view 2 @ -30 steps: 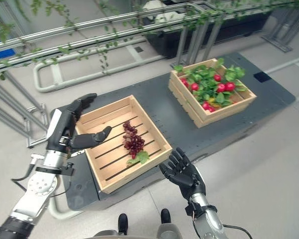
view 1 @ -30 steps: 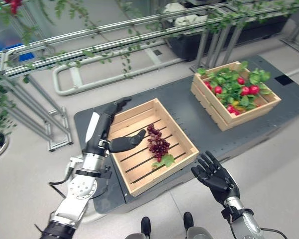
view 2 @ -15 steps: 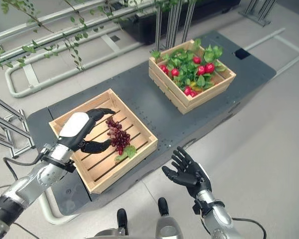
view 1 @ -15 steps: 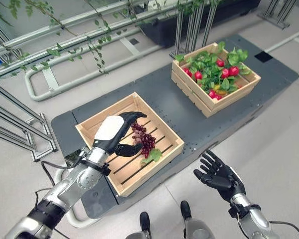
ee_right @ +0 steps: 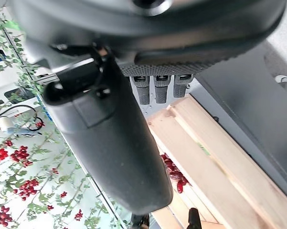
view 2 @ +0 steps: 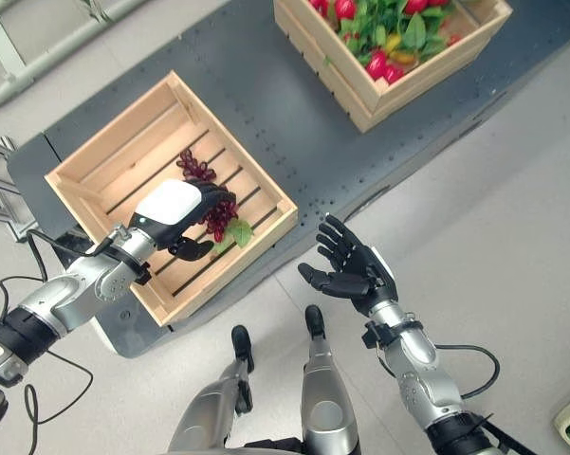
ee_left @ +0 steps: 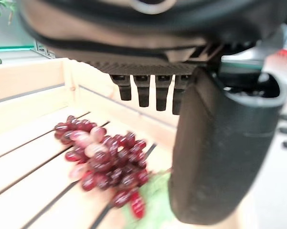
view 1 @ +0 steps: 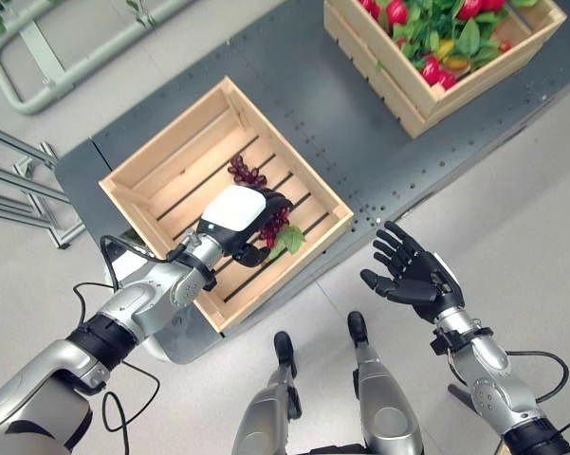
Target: Pick up the fruits from the basket on one side to the basket on the other side
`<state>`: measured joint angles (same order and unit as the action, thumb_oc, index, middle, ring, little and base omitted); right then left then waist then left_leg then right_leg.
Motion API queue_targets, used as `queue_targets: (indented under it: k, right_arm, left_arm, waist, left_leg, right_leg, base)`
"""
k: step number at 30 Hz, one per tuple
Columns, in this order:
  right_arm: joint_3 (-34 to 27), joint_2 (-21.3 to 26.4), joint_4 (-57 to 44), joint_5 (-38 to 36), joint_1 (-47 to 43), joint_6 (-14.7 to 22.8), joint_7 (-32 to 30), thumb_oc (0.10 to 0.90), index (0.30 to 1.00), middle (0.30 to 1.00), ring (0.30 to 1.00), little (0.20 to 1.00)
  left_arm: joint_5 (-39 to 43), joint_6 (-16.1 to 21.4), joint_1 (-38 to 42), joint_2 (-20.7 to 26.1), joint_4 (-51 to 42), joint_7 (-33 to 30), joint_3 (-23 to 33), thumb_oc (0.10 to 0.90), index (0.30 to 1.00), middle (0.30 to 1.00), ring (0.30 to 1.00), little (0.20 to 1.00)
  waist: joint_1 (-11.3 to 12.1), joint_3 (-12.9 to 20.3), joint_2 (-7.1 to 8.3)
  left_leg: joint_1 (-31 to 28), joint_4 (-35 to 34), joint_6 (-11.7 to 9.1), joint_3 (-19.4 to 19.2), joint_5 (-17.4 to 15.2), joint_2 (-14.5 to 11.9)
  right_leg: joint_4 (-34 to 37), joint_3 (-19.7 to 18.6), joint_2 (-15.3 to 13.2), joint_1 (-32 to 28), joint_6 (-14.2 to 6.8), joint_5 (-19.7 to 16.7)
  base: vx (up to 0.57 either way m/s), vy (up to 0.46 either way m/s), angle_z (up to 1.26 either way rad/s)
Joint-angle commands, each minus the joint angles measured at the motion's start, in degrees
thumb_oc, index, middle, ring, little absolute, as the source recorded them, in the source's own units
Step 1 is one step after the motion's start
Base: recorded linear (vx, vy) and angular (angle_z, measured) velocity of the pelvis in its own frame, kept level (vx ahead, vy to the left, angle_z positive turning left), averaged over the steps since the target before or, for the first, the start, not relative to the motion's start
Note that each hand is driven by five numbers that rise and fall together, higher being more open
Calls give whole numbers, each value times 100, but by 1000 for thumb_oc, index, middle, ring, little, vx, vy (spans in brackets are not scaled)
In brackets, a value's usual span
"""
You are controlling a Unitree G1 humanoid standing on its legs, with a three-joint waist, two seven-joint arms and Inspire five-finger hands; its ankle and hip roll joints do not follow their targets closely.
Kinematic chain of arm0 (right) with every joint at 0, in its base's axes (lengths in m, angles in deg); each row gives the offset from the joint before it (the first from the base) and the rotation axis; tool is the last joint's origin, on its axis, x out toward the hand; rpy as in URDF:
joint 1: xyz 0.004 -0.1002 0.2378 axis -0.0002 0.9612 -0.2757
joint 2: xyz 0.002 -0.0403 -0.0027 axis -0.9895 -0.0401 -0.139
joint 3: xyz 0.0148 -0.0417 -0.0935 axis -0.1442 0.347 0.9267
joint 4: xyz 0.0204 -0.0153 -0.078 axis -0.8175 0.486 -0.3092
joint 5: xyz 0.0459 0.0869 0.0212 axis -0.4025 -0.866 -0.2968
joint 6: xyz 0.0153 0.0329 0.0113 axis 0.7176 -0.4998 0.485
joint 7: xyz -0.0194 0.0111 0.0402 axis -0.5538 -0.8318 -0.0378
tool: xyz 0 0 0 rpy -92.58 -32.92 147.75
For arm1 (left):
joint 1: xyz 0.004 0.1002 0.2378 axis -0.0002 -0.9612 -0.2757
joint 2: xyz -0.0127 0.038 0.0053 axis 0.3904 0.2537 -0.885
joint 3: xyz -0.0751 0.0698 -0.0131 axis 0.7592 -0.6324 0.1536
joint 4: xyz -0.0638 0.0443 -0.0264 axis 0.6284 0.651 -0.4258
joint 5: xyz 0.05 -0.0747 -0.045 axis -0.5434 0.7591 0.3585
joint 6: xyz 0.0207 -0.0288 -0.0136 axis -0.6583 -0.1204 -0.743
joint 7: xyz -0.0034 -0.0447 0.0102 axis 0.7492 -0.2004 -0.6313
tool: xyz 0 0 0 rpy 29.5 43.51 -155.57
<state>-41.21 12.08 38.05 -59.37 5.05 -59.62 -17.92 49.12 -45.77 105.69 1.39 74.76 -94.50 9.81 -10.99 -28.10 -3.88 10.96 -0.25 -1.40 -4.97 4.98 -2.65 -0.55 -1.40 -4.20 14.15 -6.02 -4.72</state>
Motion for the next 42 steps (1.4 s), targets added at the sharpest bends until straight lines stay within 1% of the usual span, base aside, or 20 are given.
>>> queue_targets:
  k: [1,2,4,5,9,10,12,14,18,20,25,28,29,31,35,36,37,39,42]
  right_arm:
    - [16,113,-755,-206,101,708,224,800,900,900,900,900]
    - [74,87,-788,-192,16,799,149,800,900,900,900,900]
    - [112,69,-773,-245,-68,876,83,800,900,900,900,900]
    - [106,44,-778,-346,-121,883,77,800,900,900,900,900]
    - [84,16,-846,-162,-205,985,-25,800,900,900,900,900]
    - [82,-8,-884,-154,-229,987,-49,800,900,900,900,900]
    - [109,-61,-917,-77,-287,966,-15,800,900,900,900,900]
    - [144,-96,-990,-21,-330,925,-16,800,900,900,900,900]
    - [267,-162,-963,-27,-450,935,-107,800,900,900,900,900]
    - [291,-197,-950,-2,-451,943,-95,800,900,900,900,900]
    - [338,-268,-979,8,-513,881,-162,800,900,900,900,900]
    - [391,-302,-989,18,-543,856,-170,800,900,900,900,900]
    - [405,-312,-992,20,-554,848,-179,800,900,900,900,900]
    - [470,-349,-978,23,-644,821,-225,800,900,900,900,900]
    - [547,-362,-960,65,-727,826,-306,800,900,900,900,900]
    - [563,-379,-944,59,-758,815,-296,800,900,900,900,900]
    - [564,-381,-944,53,-760,814,-299,800,900,900,900,900]
    - [568,-413,-899,24,-786,775,-266,800,900,900,900,900]
    - [592,-458,-829,22,-841,757,-260,800,900,900,900,900]
  left_arm:
    - [-443,-238,352,247,-84,-428,355,800,900,900,900,900]
    - [-684,-422,495,231,24,-509,302,800,900,900,900,900]
    - [-706,-521,630,214,144,-577,242,800,900,900,900,900]
    - [-906,-603,669,169,219,-651,252,800,900,900,900,900]
    - [-1235,-907,749,210,203,-776,275,800,900,900,900,900]
    - [-1301,-1017,795,202,206,-795,281,800,900,900,900,900]
    - [-1374,-1023,874,165,296,-1024,276,800,900,900,900,900]
    - [-1591,-1182,909,136,278,-1079,277,800,900,900,900,900]
    - [-1701,-1129,953,-4,523,-1550,258,800,900,900,900,900]
    - [-1758,-1145,962,-51,492,-1604,279,800,900,900,900,900]
    - [-1949,-1174,985,-168,550,-1966,302,800,900,900,900,900]
    - [-2002,-1256,1007,-241,595,-2105,287,800,900,900,900,900]
    - [-1991,-1279,1019,-264,624,-2120,286,800,900,900,900,900]
    - [-1993,-1516,1090,-389,861,-1995,214,800,900,900,900,900]
    - [-1997,-1736,1160,-462,1135,-1900,140,800,900,900,900,900]
    - [-1916,-1844,1221,-493,1236,-1841,90,800,900,900,900,900]
    - [-1914,-1851,1229,-496,1242,-1838,82,800,900,900,900,900]
    - [-1884,-2018,1287,-575,1382,-1737,71,800,900,900,900,900]
    - [-1845,-2131,1370,-640,1599,-1753,39,800,900,900,900,900]
  waist:
    - [-49,378,231]
    - [-34,292,266]
    - [-21,221,292]
    - [-11,163,309]
    - [-15,5,310]
    - [-11,-33,321]
    - [-14,-89,347]
    - [7,-123,375]
    - [26,-166,423]
    - [29,-169,431]
    - [28,-169,460]
    - [23,-169,477]
    - [22,-169,481]
    - [13,-169,507]
    - [1,-169,540]
    - [-5,-169,557]
    - [-2,-169,559]
    - [-15,-169,581]
    - [-15,-169,611]
  left_leg:
    - [613,907,2,167,-132,84]
    - [719,1022,5,150,-169,78]
    - [825,1134,6,151,-183,72]
    - [927,1241,-12,172,-182,66]
    - [1063,1372,-18,165,-200,58]
    - [1095,1385,-19,161,-200,53]
    - [1118,1390,-28,150,-195,41]
    - [1120,1377,-16,148,-205,47]
    - [1170,1387,-27,160,-179,49]
    - [1184,1397,-28,159,-178,52]
    - [1254,1428,-38,149,-179,49]
    - [1262,1421,-36,133,-186,50]
    - [1268,1423,-34,134,-185,51]
    - [1304,1437,-41,138,-167,50]
    - [1298,1434,-45,105,-166,34]
    - [1310,1463,-36,107,-185,38]
    - [1313,1467,-34,108,-188,39]
    - [1341,1486,-38,97,-186,34]
    - [1310,1440,-31,80,-179,32]
  right_leg:
    - [-955,-216,165,263,356,364]
    - [-1012,-185,170,322,372,385]
    - [-1106,-164,172,413,380,391]
    - [-1155,-150,171,467,381,380]
    - [-1218,-148,157,529,379,392]
    - [-1213,-148,154,541,374,385]
    - [-1189,-145,162,521,369,384]
    - [-1175,-134,174,503,371,398]
    - [-1145,-130,200,503,383,378]
    - [-1134,-135,206,498,380,373]
    - [-1126,-141,215,536,387,368]
    - [-1095,-147,220,529,391,369]
    - [-1096,-148,222,535,393,366]
    - [-1119,-155,235,579,390,348]
    - [-1086,-173,232,564,390,334]
    - [-1100,-186,226,579,385,334]
    - [-1104,-188,225,584,384,334]
    - [-1113,-201,237,609,381,324]
    - [-1086,-209,241,590,367,315]
  base:
    - [-88,-29,-1]
    - [-107,-39,-1]
    - [-101,-39,2]
    - [-80,-18,5]
    - [-64,11,0]
    - [-59,8,-2]
    - [-22,-1,-1]
    - [0,0,0]
    - [0,0,0]
    - [0,0,0]
    - [0,0,0]
    - [0,0,0]
    - [0,0,0]
    - [0,0,0]
    - [10,7,-1]
    - [0,0,0]
    - [0,0,0]
    - [22,9,-1]
    - [56,13,-2]
